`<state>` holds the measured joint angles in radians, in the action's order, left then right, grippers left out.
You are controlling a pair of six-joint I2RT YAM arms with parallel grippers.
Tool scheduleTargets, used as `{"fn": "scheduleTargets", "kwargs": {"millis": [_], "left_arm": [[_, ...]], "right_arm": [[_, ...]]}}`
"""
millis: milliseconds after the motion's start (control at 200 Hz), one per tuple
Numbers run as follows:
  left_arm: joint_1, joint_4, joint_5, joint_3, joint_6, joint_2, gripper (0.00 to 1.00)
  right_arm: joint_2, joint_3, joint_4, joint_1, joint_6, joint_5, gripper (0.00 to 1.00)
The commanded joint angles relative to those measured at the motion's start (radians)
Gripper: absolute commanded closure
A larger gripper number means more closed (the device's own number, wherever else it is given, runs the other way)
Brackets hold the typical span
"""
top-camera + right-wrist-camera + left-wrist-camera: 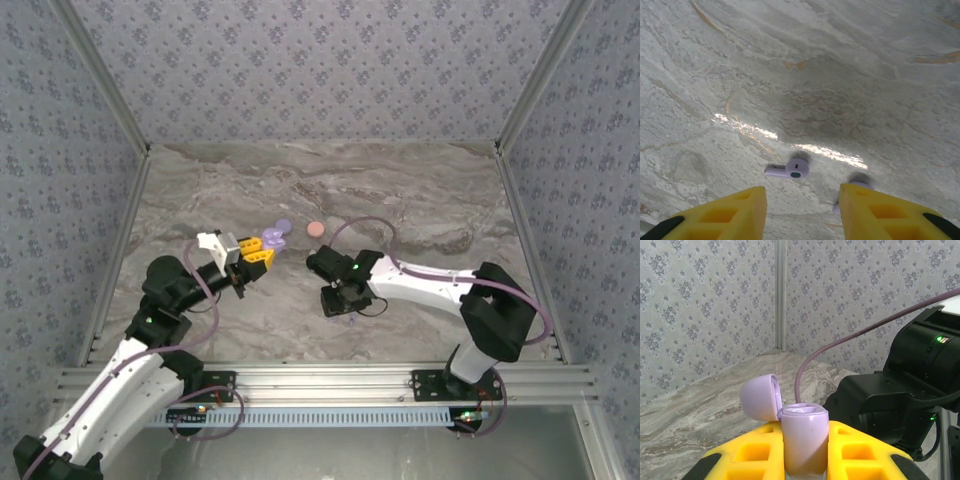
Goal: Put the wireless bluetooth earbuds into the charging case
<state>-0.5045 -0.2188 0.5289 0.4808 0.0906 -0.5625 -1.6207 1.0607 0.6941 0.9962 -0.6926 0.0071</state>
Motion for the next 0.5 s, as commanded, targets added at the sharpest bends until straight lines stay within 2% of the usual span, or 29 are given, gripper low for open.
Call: {"fn": "scheduleTargets", "kwargs": {"millis": [0,495], "left_arm": [[-0.004,0.000,-0.012,0.004,-0.001,0.015,1.00],[-0.005,-0.002,-0.018,0.012,-0.005,-0.014,1.00]], "right_arm": [[-0.041,0.035,0.016,0.011,-0.005,-0.021,0.58],[-0.108,0.032,0.027,0.015,-0.012,-0.085,0.73]]}}
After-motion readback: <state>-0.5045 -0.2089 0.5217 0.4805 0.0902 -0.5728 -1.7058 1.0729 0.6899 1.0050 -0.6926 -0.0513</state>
